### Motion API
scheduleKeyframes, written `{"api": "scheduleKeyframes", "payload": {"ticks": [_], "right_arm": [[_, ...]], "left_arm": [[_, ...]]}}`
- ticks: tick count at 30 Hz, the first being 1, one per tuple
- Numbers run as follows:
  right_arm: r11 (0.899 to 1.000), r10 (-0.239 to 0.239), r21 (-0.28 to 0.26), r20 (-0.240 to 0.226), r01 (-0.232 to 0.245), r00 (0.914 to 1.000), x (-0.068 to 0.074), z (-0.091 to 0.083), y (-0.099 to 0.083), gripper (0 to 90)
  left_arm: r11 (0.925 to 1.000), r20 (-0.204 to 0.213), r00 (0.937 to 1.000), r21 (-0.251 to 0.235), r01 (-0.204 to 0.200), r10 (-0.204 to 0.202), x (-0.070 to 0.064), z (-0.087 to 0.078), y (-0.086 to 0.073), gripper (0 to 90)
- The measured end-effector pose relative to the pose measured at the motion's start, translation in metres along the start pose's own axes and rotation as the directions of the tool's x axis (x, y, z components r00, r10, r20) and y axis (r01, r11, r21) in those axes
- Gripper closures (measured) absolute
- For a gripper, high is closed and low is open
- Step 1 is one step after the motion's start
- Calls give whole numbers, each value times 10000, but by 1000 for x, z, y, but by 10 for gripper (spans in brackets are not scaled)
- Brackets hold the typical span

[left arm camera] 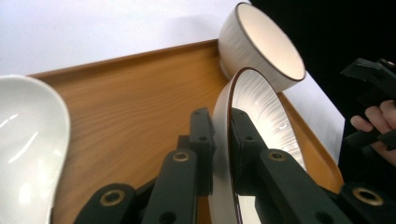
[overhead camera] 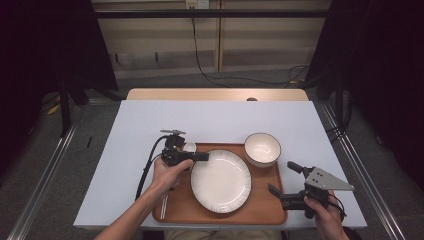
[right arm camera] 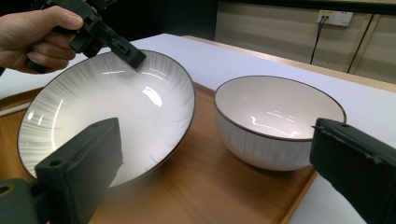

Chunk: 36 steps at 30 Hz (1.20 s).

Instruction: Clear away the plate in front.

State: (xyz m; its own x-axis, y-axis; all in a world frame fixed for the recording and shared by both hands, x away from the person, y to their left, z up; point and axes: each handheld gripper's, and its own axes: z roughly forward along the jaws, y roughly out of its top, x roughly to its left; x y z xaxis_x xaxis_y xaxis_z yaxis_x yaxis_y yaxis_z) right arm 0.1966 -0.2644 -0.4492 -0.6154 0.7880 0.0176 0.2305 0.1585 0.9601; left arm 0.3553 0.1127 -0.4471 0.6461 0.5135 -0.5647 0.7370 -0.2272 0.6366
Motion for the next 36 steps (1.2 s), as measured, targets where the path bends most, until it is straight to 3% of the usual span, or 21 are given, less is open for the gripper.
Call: {"api": "scheduleKeyframes", "payload": {"ticks": [2,3,4,5,9,10,16,23,25,30,32,36], "right_arm": [[10000,13,-47,-38,-13,10000,1,0,0,24],[10000,2,-40,-2,-2,10000,1,1,0,24],[10000,9,-26,15,-9,10000,0,1,0,24],[10000,-18,-13,56,18,10000,0,1,0,24],[10000,-64,-28,84,64,9999,1,0,1,24],[10000,-67,-30,78,68,9999,1,0,1,24],[10000,-40,-11,40,40,10000,1,1,0,24],[10000,-39,-13,72,39,10000,1,1,0,24],[10000,-36,-21,98,36,9999,0,1,0,24],[10000,-28,22,7,28,10000,0,1,0,24],[10000,-16,36,6,16,10000,0,1,0,24],[10000,-1,6,-26,1,10000,1,0,0,24]], "left_arm": [[9999,-186,9997,13,-165,165,0,3,0,826],[9987,-508,9974,130,-500,506,-1,5,0,832],[9983,-643,9965,275,-513,530,-1,8,0,838],[9986,-621,9971,302,-423,441,0,10,-1,841],[9950,-806,9929,552,-830,873,2,11,-1,848],[9931,-1018,9892,634,-992,1053,1,12,-2,851],[9932,-964,9896,569,-1018,1069,3,14,-2,854],[9896,-1399,9810,696,-1255,1343,2,18,-3,844],[9923,-1348,9845,682,-1036,1121,4,19,-3,844],[9885,-1482,9788,744,-1319,1417,4,19,-4,844],[9906,-1561,9803,812,-1097,1213,5,20,-5,841],[9898,-1619,9787,868,-1133,1262,5,22,-7,831]]}}
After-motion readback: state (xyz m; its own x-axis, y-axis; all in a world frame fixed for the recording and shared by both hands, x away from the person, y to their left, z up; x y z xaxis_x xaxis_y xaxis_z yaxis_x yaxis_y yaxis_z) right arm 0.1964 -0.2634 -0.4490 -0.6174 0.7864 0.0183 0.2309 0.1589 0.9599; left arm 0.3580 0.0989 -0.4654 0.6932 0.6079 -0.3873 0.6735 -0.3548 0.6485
